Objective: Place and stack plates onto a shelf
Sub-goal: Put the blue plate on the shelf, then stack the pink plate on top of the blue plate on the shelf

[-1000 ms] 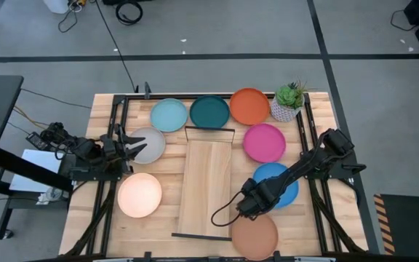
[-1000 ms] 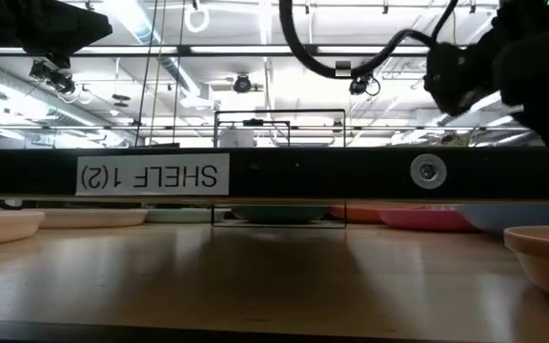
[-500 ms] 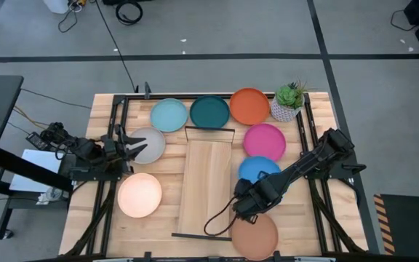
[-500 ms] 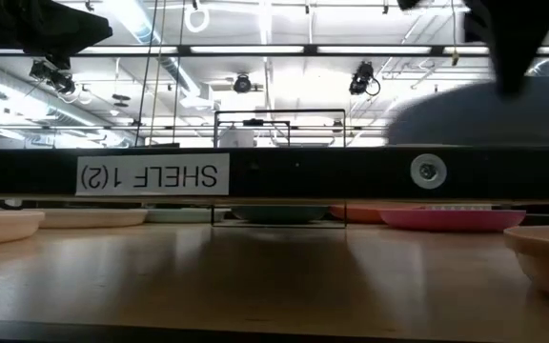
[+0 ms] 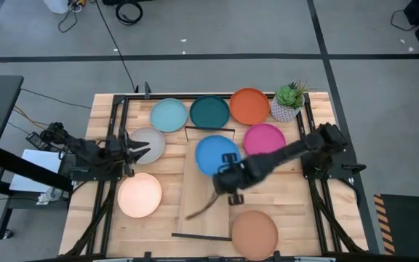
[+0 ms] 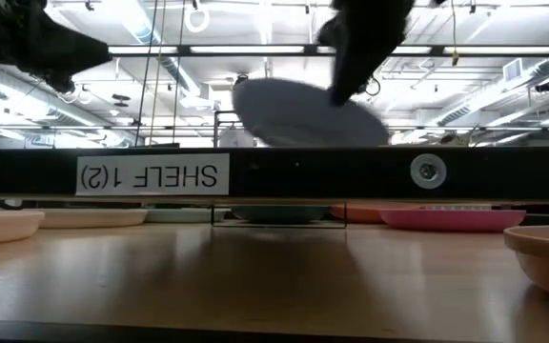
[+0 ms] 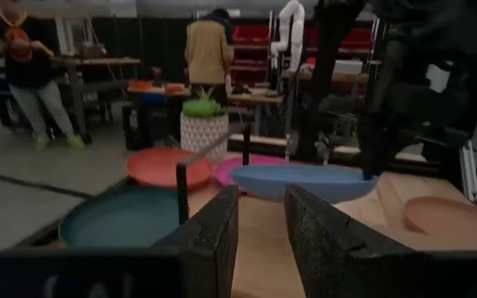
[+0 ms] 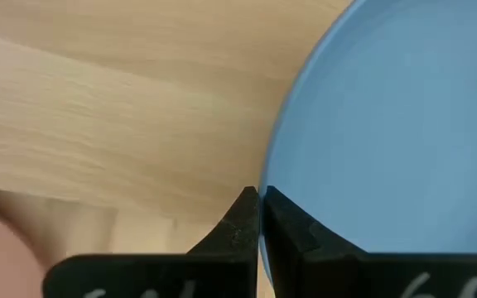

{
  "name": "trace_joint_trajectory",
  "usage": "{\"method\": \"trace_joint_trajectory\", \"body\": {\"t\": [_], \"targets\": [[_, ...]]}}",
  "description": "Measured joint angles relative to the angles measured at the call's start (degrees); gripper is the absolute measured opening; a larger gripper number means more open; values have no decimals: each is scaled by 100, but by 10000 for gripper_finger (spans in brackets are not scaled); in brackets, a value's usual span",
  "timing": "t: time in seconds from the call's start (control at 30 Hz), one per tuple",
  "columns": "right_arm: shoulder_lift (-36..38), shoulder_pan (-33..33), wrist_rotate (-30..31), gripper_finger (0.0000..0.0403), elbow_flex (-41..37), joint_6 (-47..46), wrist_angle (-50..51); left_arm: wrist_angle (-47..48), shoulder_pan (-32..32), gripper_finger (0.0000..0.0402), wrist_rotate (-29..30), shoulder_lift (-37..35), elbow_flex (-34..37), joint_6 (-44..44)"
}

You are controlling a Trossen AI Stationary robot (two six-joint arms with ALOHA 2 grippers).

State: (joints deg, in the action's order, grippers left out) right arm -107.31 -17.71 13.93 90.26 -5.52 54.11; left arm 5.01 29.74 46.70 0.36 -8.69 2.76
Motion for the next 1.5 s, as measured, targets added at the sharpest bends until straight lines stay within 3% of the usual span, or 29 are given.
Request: {"method": "trace_joint_trajectory", "body": {"t": [0.23,0.47,1.1,1.37,1.5], "targets": [[-537,670,-307,12,-2,962,-330,805,0,103,-4,4,-47,763],[-854,784,-248,13,9,1321,-355,1323,0,103,0,4,-214,1159],[-773,653,-474,33,234,1222,-237,1292,0,102,-170,4,-217,1098],[-762,653,-474,70,239,1105,-393,1336,0,102,-262,4,-219,1098],[-742,646,-465,95,513,834,17,1395,0,102,-262,4,-219,1100]]}}
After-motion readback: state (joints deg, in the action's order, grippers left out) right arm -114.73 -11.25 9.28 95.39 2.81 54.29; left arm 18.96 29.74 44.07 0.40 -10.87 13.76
